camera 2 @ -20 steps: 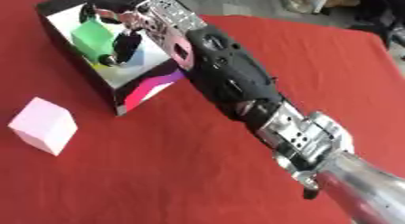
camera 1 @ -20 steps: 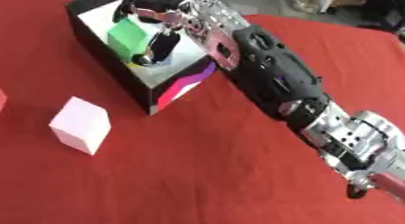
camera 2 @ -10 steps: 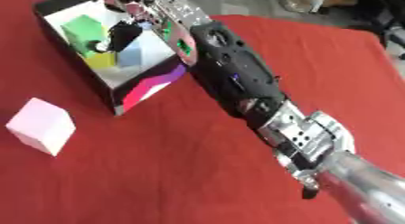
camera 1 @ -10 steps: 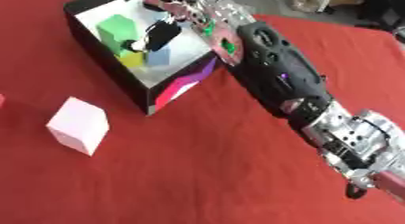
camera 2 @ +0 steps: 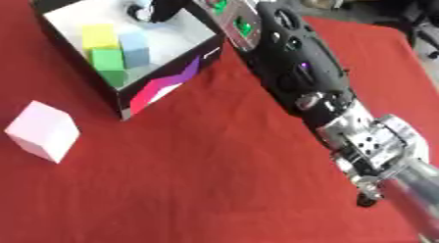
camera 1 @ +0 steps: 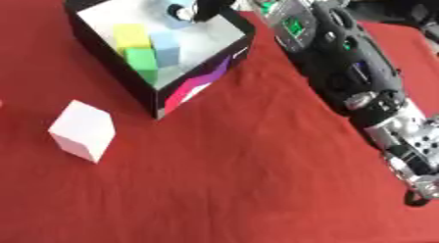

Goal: Pick up objects on the table and place them in the box.

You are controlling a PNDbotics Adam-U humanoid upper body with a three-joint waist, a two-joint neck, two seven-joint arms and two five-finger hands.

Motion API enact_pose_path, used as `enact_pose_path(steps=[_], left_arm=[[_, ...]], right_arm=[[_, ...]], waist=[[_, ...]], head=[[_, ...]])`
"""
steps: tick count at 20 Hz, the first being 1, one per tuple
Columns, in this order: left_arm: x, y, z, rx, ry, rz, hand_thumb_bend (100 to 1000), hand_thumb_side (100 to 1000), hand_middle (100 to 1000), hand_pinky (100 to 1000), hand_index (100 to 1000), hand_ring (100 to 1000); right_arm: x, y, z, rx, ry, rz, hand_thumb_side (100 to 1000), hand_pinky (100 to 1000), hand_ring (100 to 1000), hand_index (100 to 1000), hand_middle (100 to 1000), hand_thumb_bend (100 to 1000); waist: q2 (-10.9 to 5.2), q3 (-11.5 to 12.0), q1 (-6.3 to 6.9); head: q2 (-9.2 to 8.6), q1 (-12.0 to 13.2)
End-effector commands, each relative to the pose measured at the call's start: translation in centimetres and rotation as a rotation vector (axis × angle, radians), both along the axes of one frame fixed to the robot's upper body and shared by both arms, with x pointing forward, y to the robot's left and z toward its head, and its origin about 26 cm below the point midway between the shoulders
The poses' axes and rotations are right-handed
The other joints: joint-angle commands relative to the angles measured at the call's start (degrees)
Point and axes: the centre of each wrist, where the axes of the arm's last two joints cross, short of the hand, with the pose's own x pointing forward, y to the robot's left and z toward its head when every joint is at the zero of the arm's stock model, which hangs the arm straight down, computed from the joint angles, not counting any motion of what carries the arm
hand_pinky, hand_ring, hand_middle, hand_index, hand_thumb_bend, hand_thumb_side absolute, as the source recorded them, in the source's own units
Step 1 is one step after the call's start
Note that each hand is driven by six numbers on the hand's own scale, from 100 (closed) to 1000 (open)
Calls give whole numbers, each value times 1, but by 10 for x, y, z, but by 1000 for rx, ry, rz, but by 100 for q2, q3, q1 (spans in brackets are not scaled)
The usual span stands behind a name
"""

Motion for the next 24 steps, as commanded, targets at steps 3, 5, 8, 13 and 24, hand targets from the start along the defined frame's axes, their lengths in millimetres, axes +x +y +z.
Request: enact_pose_path(steps=[3, 5, 8, 13, 24], left_arm=[[-5, 12, 6, 23, -23, 50, 230, 758, 803, 843, 751, 742], [-6, 15, 4, 22, -19, 68, 229, 759, 803, 843, 750, 742], [-7, 19, 2, 19, -18, 88, 226, 755, 804, 843, 751, 742], [-9, 25, 0, 6, -22, 121, 224, 753, 804, 842, 751, 742], [-13, 47, 9, 76, -87, 197, 143, 713, 808, 840, 777, 747]], right_arm=[[-37, -36, 25, 264, -63, 17, 100, 945, 802, 886, 769, 100], [-48, -48, 23, 362, -66, 28, 100, 942, 783, 858, 758, 100], [-63, -63, 16, 529, -71, 47, 100, 954, 773, 852, 757, 100], [-87, -87, -8, 809, -97, 65, 227, 963, 747, 836, 747, 100], [-112, -106, -73, 1128, -170, 36, 496, 977, 757, 845, 773, 100]], waist=[[-215, -112, 105], [-229, -183, 124], [-241, -269, 163], [-247, -399, 233], [-247, -686, 424]], head=[[58, 236], [56, 365], [49, 506], [-8, 690], [-120, 1022]])
